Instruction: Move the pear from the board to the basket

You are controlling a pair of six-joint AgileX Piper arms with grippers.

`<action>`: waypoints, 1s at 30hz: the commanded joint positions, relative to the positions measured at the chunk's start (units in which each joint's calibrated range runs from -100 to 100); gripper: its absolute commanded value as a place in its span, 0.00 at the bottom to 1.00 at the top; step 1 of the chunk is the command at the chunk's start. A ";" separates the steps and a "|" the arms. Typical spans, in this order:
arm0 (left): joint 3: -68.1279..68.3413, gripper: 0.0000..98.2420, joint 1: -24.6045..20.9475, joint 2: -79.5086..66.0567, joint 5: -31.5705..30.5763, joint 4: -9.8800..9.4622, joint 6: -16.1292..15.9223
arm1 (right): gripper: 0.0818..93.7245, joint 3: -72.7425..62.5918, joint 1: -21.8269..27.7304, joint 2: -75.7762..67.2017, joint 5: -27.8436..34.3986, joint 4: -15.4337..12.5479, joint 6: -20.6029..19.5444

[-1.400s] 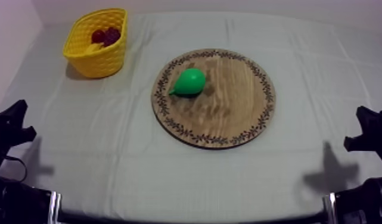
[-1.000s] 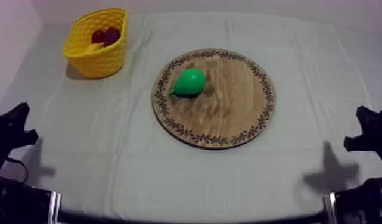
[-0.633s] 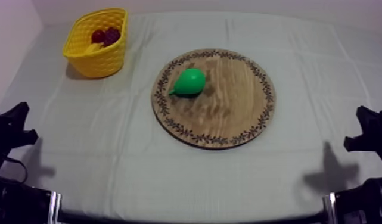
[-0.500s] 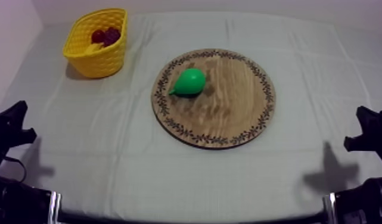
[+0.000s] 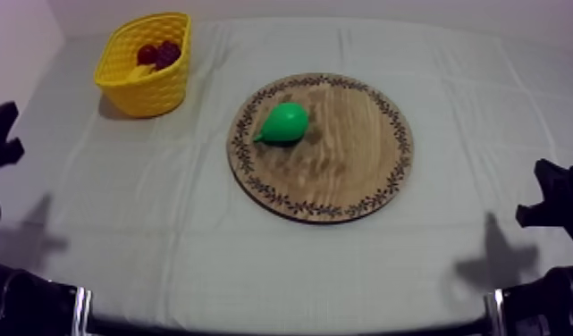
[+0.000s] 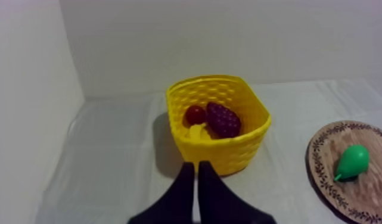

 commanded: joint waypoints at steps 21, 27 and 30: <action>-63.21 0.00 9.32 46.30 20.61 2.04 -3.32 | 0.00 0.05 0.07 -0.05 0.01 0.02 0.01; -75.48 0.00 12.53 55.65 23.64 2.68 -4.08 | 0.00 0.05 0.07 -0.05 0.01 0.02 0.01; -80.14 0.00 14.05 59.65 25.43 2.71 -4.73 | 0.00 0.05 0.07 -0.05 0.01 0.02 0.01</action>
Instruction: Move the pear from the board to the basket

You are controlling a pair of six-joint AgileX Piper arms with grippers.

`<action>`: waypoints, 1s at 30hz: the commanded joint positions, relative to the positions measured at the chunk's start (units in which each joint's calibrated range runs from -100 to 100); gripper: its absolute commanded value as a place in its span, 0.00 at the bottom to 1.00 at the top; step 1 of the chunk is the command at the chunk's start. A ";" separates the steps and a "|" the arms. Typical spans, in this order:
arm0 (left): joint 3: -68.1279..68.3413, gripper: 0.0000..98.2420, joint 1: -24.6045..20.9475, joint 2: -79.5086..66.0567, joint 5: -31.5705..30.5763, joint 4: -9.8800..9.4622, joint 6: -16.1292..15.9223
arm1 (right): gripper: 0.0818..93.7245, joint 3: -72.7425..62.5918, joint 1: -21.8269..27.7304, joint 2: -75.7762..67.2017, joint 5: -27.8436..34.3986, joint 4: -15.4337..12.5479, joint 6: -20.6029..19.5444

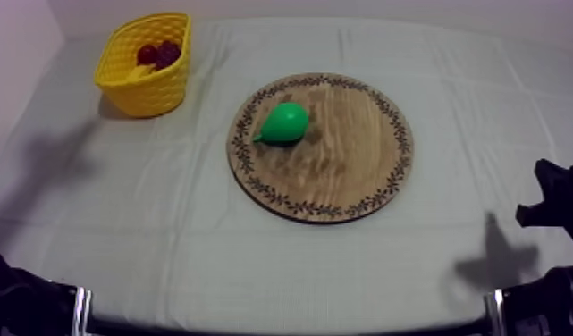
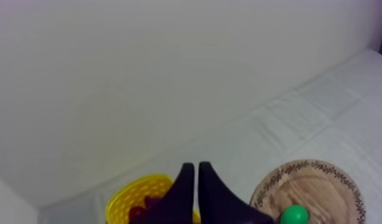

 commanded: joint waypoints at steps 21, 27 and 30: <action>-9.85 0.00 12.52 22.84 1.82 -3.98 0.78 | 0.00 0.05 0.04 -0.05 0.01 0.02 0.01; -2.82 0.00 15.64 26.37 0.20 -7.25 1.53 | 0.00 0.05 0.04 -0.05 0.01 0.02 0.01; 0.76 0.00 16.51 27.57 -0.80 -7.97 0.99 | 0.00 0.05 0.04 -0.05 0.01 0.02 0.01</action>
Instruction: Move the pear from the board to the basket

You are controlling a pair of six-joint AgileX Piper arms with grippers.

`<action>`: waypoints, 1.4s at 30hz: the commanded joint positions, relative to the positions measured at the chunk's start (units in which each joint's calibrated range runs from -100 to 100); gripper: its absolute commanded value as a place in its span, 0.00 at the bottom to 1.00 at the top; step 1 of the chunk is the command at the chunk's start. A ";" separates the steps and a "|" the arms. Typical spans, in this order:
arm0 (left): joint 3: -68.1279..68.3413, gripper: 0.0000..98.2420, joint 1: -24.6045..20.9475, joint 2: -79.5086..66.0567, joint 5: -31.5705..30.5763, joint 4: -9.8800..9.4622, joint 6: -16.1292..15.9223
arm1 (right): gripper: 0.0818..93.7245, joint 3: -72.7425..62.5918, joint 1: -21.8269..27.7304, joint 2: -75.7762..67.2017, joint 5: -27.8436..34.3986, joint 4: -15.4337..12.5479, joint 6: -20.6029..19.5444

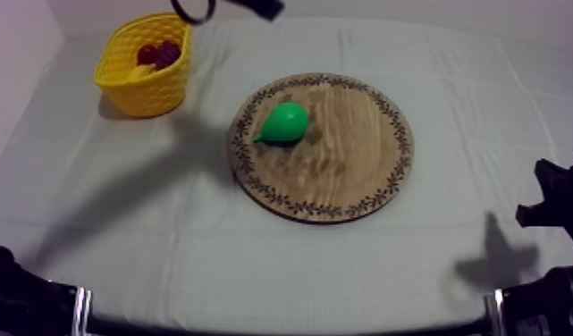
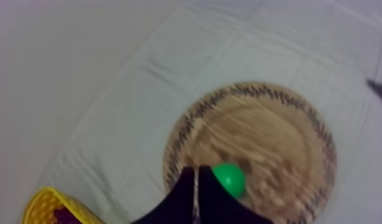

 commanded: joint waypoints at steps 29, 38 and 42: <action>-0.64 0.97 0.19 3.77 12.14 0.69 -2.37 | 0.00 0.05 0.00 -0.05 -0.01 0.02 0.01; 1.99 0.98 0.13 5.25 10.96 0.61 -3.36 | 0.00 0.05 0.00 -0.05 -0.01 0.02 0.01; 2.81 0.98 -0.16 7.80 9.23 0.66 -3.15 | 0.00 0.05 0.00 -0.05 -0.01 0.02 0.01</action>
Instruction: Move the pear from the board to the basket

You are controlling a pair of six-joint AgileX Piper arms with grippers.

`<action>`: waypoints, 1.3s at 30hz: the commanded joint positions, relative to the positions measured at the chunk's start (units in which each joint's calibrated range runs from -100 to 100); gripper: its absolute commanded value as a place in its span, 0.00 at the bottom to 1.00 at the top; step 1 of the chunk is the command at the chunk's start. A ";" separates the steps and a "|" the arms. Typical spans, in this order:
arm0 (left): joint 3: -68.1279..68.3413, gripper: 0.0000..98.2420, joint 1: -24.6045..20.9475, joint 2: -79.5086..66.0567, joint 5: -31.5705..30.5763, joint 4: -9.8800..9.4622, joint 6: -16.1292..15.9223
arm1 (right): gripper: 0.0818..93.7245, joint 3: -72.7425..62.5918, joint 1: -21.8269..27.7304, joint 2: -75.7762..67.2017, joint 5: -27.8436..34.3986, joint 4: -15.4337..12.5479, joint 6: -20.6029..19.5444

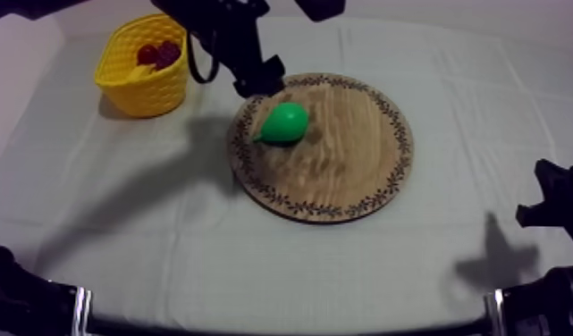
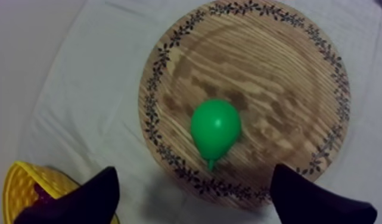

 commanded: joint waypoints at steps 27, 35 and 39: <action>-7.38 0.98 -1.18 23.78 -5.09 2.68 -1.34 | 0.00 0.05 0.00 -0.05 -0.01 0.02 0.01; -8.94 0.97 -1.35 27.10 -5.57 3.74 -2.69 | 0.00 0.05 0.00 -0.05 -0.01 0.02 0.01; -9.63 0.96 -1.45 28.23 -5.66 4.77 -3.88 | 0.00 0.05 0.00 -0.05 -0.01 0.02 0.01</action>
